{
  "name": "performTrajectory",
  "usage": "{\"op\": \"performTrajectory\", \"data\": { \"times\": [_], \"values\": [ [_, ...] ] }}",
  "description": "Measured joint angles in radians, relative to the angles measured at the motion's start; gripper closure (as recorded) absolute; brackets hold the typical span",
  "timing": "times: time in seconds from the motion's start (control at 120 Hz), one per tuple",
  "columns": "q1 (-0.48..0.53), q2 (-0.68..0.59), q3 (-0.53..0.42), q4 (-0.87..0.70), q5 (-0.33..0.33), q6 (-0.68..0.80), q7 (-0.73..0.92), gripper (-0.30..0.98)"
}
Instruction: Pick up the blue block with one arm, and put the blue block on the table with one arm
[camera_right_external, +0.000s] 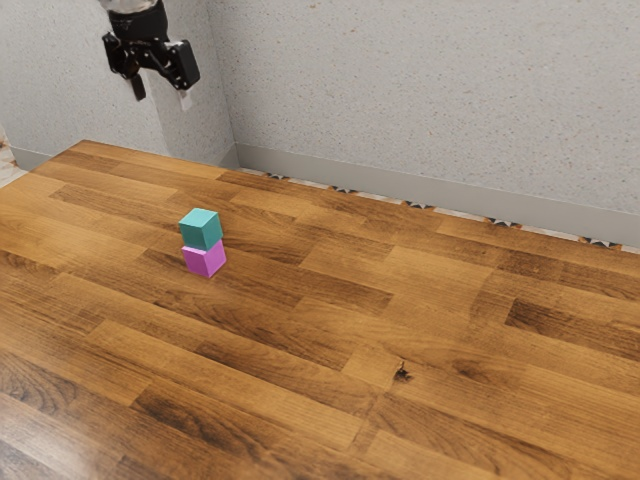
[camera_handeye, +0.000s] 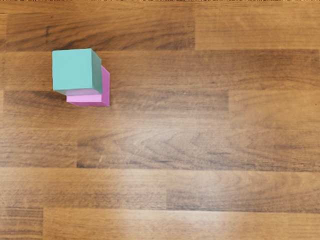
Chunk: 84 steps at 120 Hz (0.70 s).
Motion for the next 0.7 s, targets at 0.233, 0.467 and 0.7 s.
{"op": "performTrajectory", "data": {
  "times": [0.233,0.467,0.7],
  "values": [
    [-0.001,-0.024,-0.021,-0.067,-0.008,0.022,0.003,0.00],
    [0.002,-0.007,-0.007,-0.327,-0.031,0.269,0.022,0.00],
    [0.052,0.116,0.070,-0.265,-0.072,0.348,0.063,0.00]
  ]
}}
